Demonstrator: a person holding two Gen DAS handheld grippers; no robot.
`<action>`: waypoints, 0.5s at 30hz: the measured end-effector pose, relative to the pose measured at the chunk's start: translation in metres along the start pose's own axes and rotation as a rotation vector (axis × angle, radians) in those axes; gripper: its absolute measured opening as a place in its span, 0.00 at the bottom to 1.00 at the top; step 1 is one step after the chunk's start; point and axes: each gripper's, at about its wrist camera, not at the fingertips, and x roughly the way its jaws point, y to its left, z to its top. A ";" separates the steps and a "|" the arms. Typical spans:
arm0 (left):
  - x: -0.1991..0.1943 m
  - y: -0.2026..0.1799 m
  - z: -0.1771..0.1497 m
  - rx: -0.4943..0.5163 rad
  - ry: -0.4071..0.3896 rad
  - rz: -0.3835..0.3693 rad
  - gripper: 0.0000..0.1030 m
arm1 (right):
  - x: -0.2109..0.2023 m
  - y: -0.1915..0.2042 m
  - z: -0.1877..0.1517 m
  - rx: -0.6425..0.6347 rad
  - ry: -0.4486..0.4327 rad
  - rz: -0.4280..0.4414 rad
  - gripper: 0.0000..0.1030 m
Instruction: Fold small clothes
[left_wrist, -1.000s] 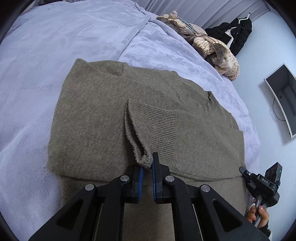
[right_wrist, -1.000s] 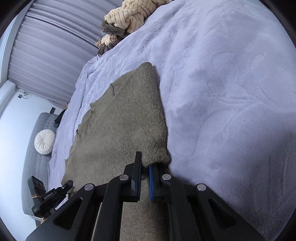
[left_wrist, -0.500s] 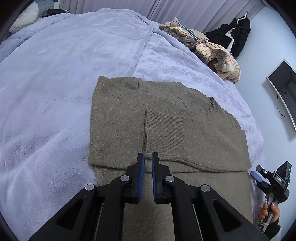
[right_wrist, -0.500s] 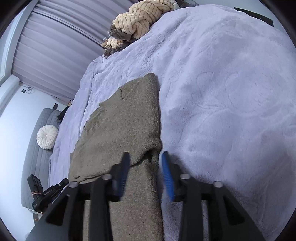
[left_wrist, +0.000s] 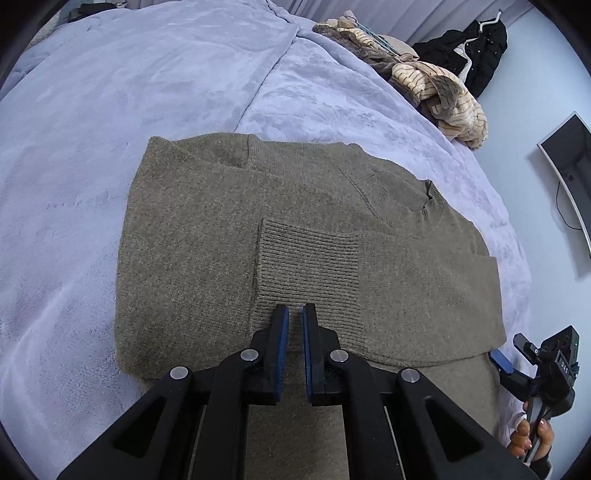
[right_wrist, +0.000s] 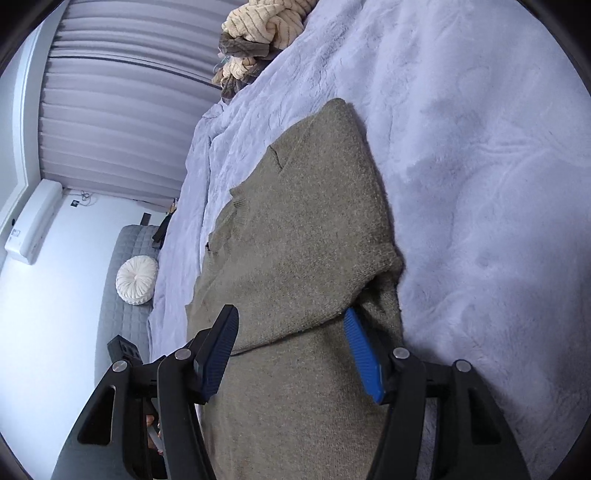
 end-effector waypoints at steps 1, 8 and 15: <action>-0.001 0.000 0.000 -0.003 -0.001 -0.003 0.07 | 0.003 -0.001 0.000 0.013 0.002 0.001 0.63; -0.008 -0.003 -0.007 0.050 -0.020 0.060 0.07 | 0.009 -0.003 -0.001 0.021 0.008 -0.002 0.61; -0.009 -0.002 -0.007 0.045 -0.015 0.029 0.07 | 0.008 -0.001 -0.001 0.015 0.008 -0.004 0.61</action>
